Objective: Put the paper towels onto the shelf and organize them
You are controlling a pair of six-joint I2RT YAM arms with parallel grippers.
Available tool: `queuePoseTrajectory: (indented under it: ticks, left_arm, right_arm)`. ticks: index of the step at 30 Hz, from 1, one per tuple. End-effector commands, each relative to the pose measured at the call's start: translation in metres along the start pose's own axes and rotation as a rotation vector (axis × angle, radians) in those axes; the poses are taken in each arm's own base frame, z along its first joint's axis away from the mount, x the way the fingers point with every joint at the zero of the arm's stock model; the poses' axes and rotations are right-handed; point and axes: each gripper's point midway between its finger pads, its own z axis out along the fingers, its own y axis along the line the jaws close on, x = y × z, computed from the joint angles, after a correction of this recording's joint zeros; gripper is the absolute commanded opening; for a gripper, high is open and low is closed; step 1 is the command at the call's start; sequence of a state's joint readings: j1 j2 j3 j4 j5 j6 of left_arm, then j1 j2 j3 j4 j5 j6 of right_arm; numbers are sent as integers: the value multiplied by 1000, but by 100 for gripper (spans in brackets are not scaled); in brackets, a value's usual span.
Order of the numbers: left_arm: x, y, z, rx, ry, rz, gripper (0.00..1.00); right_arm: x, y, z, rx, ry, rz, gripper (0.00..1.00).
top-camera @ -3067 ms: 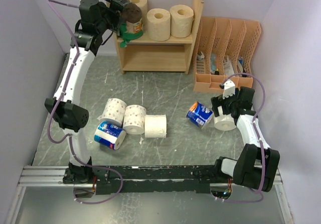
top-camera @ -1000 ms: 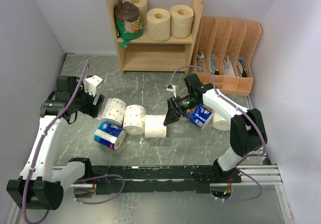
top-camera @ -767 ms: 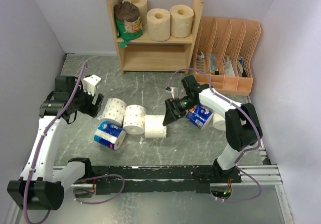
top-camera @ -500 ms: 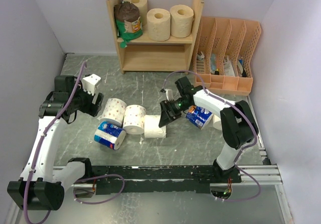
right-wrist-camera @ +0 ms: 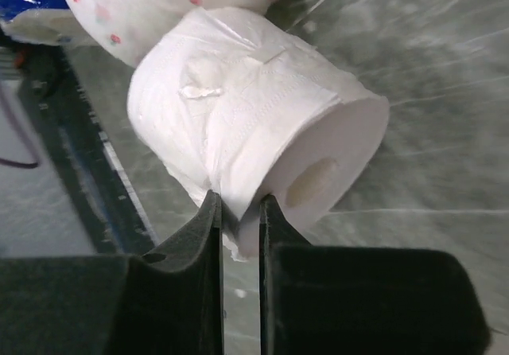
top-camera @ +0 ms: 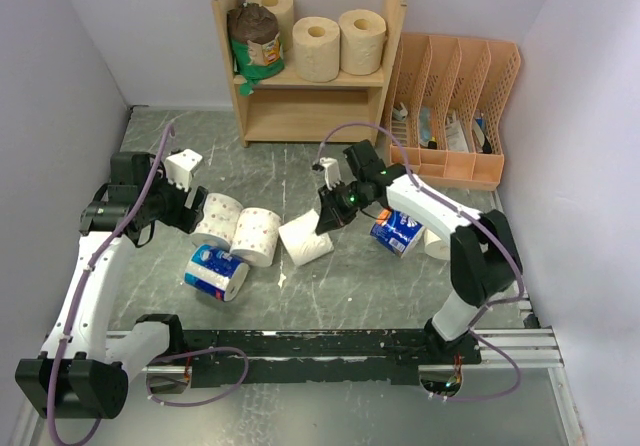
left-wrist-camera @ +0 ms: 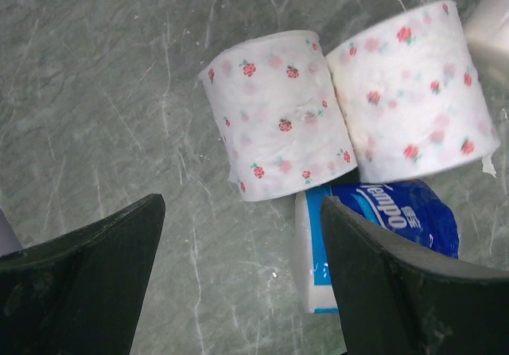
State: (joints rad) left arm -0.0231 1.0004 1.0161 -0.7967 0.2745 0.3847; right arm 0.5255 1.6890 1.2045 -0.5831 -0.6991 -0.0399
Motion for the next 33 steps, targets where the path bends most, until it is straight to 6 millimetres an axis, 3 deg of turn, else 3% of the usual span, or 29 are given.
queuePoseTrajectory:
  ticks: [1, 7, 10, 16, 20, 23, 27, 31, 32, 33]
  left_arm:
    - [-5, -1, 0, 10, -36, 0, 90]
    - [-7, -1, 4, 22, -34, -3, 89]
    - [-8, -1, 6, 26, -33, -6, 89]
    - [-9, 0, 6, 22, -34, -13, 89]
    - [-8, 0, 3, 15, -33, -13, 89]
    - [-7, -3, 3, 28, -44, -13, 89]
    - [-6, -6, 7, 51, -37, -13, 89]
    - [-6, -9, 6, 68, -32, -11, 89]
    - [-6, -10, 6, 72, -35, -12, 89]
    - [-6, -10, 7, 75, -39, -13, 89]
  right_arm:
    - [-68, -19, -59, 296, -166, -392, 0]
    - [-116, -54, -133, 695, -138, -676, 0]
    - [-132, -70, -154, 841, -86, -800, 0]
    - [-160, -96, -163, 998, -45, -944, 0]
    - [-150, -109, -147, 968, 4, -876, 0]
    - [-150, -116, -160, 1030, -51, -848, 2]
    - [-142, -118, -173, 931, -51, -737, 19]
    - [-98, -100, -174, 719, 45, -640, 35]
    - [-87, -94, -174, 694, 68, -659, 49]
    - [-74, -86, -171, 663, 105, -686, 69]
